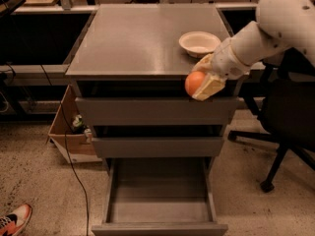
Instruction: Place orange into bottom drawer
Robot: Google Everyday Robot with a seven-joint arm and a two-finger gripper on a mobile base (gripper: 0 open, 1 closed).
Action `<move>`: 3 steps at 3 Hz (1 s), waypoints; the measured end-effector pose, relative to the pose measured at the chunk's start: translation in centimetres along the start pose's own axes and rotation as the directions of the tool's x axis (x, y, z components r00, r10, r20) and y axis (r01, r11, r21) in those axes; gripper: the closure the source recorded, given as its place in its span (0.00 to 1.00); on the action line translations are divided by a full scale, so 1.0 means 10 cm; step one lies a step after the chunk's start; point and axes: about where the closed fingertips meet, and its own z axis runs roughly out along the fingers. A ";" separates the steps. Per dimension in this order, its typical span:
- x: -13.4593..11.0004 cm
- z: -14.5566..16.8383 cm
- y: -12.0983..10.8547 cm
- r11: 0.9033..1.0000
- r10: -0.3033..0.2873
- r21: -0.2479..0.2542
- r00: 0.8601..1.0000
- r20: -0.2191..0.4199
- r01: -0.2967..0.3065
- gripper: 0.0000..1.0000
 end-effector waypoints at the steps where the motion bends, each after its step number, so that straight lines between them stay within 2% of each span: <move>1: 0.06 -0.04 0.03 1.000 -0.002 0.000 1.000 -0.003 0.002 1.00; 2: 0.06 -0.01 0.00 0.999 0.000 -0.037 0.994 0.111 0.004 1.00; 3: 0.15 0.16 0.06 0.998 0.036 -0.060 0.965 0.261 -0.021 1.00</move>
Offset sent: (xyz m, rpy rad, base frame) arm 0.0070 -0.0105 0.0047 0.3341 0.0661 0.1510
